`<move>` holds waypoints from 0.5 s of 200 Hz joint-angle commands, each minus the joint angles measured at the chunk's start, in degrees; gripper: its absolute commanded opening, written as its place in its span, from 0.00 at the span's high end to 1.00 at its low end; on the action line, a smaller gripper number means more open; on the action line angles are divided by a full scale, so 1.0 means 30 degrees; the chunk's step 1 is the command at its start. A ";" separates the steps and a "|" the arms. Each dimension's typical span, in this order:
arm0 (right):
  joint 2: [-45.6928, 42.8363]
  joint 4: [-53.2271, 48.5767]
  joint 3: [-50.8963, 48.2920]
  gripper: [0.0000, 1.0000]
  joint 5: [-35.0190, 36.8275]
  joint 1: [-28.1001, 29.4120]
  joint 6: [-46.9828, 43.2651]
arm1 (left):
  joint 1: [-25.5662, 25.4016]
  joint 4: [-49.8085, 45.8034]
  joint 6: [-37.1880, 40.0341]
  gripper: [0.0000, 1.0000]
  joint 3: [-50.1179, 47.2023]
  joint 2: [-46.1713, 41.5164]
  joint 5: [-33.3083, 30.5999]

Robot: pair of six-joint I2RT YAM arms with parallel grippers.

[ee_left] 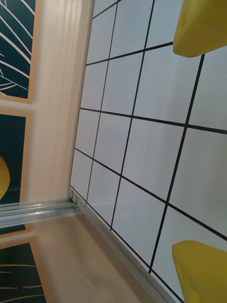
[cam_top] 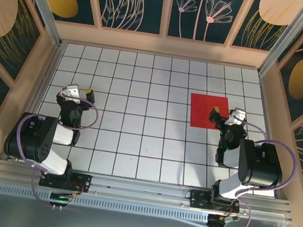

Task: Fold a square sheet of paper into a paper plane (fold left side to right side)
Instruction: Move the square sheet of paper to the center of the table.

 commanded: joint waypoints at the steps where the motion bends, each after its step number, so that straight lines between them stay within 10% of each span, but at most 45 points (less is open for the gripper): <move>1: 0.0183 0.0839 0.0011 0.01 0.0336 0.0098 -0.0305 | 0.0158 0.1066 0.0157 0.01 0.0354 0.0227 0.0333; 100: 0.0180 0.0778 0.0025 0.01 0.0046 -0.0024 -0.0192 | 0.0141 0.1022 0.0176 0.01 0.0354 0.0224 0.0349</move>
